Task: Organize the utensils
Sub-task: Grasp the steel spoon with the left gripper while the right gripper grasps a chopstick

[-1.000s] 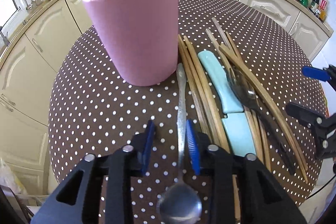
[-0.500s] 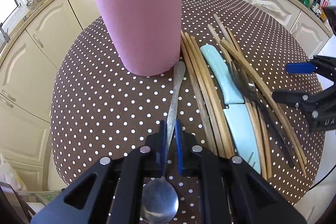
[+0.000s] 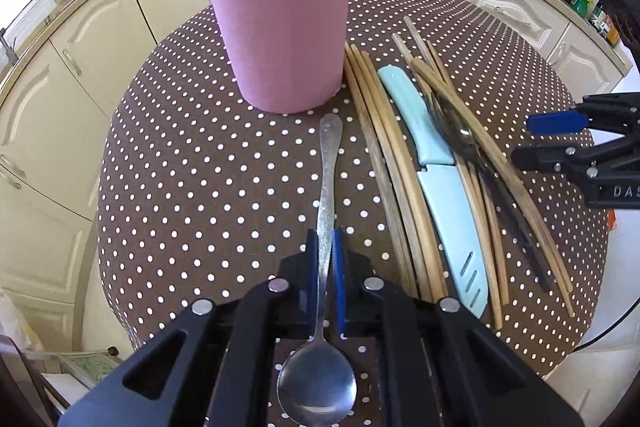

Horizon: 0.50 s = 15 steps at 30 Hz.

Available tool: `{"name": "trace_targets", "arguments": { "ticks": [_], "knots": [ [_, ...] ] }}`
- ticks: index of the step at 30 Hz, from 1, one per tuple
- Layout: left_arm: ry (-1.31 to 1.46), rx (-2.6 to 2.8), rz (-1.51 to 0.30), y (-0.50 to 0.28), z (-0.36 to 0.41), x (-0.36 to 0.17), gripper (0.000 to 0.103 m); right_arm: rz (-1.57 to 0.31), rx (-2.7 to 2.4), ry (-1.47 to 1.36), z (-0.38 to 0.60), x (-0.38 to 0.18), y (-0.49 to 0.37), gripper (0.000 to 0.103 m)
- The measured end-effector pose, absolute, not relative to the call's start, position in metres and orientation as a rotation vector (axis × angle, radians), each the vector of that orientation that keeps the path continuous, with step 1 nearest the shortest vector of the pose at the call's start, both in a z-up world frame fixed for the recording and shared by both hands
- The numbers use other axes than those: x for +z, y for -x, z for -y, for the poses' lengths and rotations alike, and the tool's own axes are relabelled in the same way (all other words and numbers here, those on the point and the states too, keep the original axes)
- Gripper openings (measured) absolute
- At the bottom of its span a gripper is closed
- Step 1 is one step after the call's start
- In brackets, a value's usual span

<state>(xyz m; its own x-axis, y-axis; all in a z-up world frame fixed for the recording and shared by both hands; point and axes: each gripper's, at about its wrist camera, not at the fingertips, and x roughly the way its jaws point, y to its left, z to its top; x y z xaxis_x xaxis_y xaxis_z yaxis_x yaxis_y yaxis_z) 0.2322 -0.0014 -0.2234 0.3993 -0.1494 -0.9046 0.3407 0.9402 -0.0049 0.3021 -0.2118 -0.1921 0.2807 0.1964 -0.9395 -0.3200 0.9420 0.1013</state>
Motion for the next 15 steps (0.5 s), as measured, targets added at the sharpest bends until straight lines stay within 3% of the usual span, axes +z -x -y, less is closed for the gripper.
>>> {"name": "trace_targets", "arguments": {
  "ticks": [6, 7, 9, 13, 15],
  "knots": [
    [-0.236, -0.287, -1.147, -0.245, 0.012, -0.221, 0.008, -1.269, 0.332, 0.135, 0.202, -0.206, -0.315, 0.049],
    [-0.249, -0.285, -1.149, -0.248, 0.014, -0.221, 0.008, -1.275, 0.325, 0.15, 0.196, -0.209, -0.317, 0.043],
    [-0.256, -0.277, -1.154, -0.253, 0.019, -0.22, 0.009, -1.278, 0.307, 0.192, 0.189, -0.212, -0.324, 0.04],
    [-0.26, -0.27, -1.134, -0.255, 0.024, -0.218, 0.008, -1.267, 0.317, 0.191, 0.174, -0.22, -0.333, 0.01],
    [-0.234, -0.278, -1.12, -0.253, 0.021, -0.217, 0.007, -1.254, 0.324, 0.155, 0.171, -0.216, -0.333, 0.008]
  ]
}}
